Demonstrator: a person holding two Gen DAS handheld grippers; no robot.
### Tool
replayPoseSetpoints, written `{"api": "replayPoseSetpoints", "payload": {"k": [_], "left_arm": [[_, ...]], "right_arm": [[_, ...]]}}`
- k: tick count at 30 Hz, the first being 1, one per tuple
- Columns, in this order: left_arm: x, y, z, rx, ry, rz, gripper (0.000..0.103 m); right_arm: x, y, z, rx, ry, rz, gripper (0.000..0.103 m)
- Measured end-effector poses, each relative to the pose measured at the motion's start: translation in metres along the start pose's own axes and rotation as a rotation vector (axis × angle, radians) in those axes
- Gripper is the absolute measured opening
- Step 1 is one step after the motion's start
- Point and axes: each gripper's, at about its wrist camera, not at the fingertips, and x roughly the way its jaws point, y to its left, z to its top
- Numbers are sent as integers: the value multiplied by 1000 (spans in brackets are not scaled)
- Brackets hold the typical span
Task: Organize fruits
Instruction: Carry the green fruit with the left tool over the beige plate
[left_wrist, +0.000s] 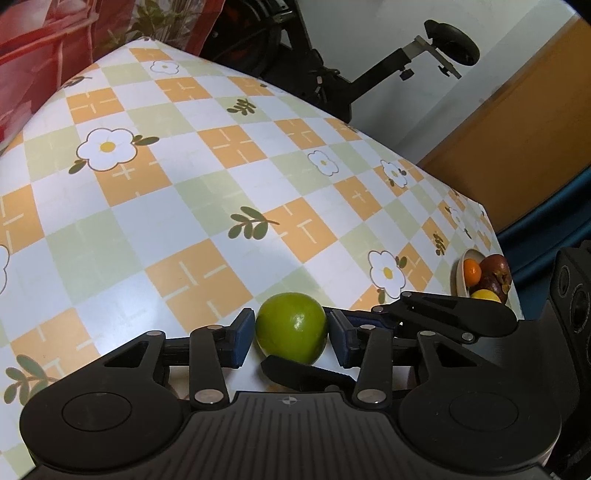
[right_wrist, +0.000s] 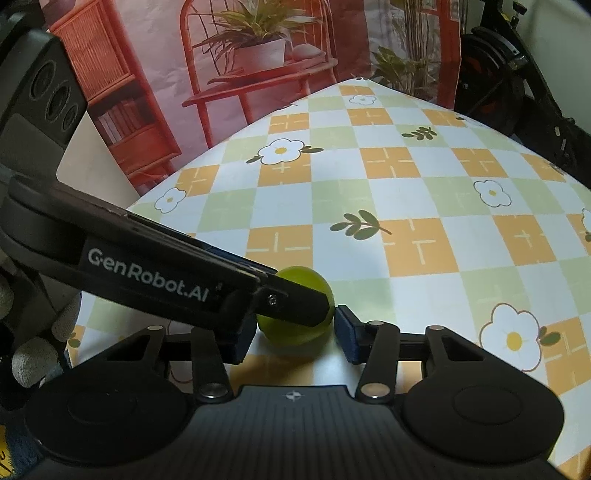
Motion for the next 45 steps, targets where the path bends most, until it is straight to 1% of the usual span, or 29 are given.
{"api": "replayPoseSetpoints", "payload": {"k": [5,10,17,27,31,38,42,45], "left_arm": [[-8,-8,3,1,-19,-25,46],[-10,-27,6,15,-41,-40,46],[-10,-68,13,87,-61,-42,46],[-7,-135,17,206,-71,-43,46],[-1,-160,19,241,-60,-50,46],[19,-210,21,341,-35,-58,46],[36,-242,20,410,-14,-72,47],[51,-270,16,457,6,-89,47]], "right_arm": [[-14,-2,-3,14,-43,-1,49],[-35,-8,-7,27,-100,-18,49],[-68,-24,-17,46,-186,-45,49],[-119,-52,-37,112,-299,-82,49],[-135,-64,-46,150,-342,-101,49],[-166,-95,-70,222,-413,-139,49],[-185,-118,-88,275,-452,-173,49],[-200,-132,-102,299,-470,-220,49]]}}
